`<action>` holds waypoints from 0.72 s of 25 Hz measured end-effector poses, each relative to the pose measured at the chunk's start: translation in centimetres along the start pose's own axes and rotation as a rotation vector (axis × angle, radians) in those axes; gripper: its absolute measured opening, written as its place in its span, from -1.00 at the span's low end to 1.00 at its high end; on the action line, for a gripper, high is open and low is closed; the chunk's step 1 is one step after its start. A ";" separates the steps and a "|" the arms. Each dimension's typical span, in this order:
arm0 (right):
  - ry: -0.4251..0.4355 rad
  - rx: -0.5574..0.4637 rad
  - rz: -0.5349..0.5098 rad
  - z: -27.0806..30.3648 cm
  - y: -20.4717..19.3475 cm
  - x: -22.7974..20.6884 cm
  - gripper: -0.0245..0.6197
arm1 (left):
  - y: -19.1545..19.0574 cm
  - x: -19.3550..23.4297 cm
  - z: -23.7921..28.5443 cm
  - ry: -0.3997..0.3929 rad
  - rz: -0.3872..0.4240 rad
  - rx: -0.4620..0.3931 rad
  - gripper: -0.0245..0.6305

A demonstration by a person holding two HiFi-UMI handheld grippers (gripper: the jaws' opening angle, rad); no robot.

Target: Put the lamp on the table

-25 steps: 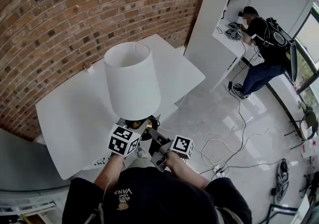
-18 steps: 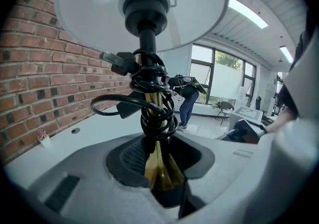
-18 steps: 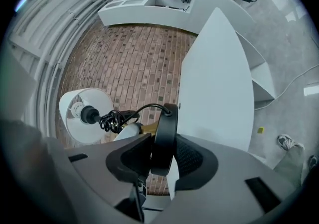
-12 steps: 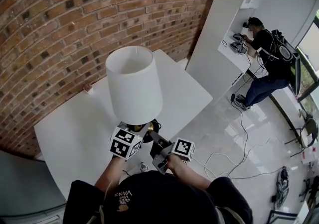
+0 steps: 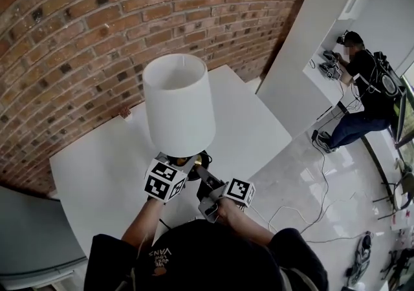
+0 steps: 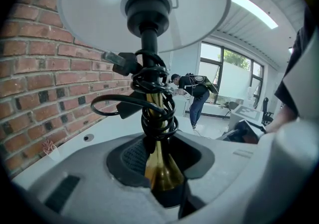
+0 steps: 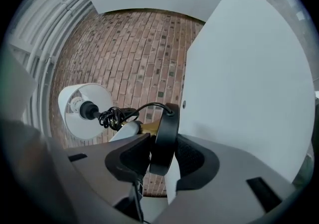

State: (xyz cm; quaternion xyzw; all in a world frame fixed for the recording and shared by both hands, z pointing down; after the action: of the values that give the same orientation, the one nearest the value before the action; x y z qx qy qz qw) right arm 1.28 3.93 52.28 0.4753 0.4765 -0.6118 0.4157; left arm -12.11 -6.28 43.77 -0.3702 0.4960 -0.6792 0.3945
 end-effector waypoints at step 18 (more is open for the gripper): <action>0.106 0.320 -0.275 9.9 13.4 0.6 -0.31 | 4.2 4.3 11.0 0.244 -0.095 -0.069 -0.55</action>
State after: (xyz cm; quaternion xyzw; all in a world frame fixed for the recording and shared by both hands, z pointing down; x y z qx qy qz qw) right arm 12.21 -8.44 50.15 0.4974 0.4549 -0.7046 0.2219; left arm -3.34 -15.19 42.73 -0.3214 0.5450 -0.7197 0.2857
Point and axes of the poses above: the fingertips, and each gripper's own axes: z forward along the fingers, x to its left, y out of its top, the point moved 10 cm from there along -z, backward along the fingers, and after that the axes turned 13 degrees about -x, right-handed, at the moved point
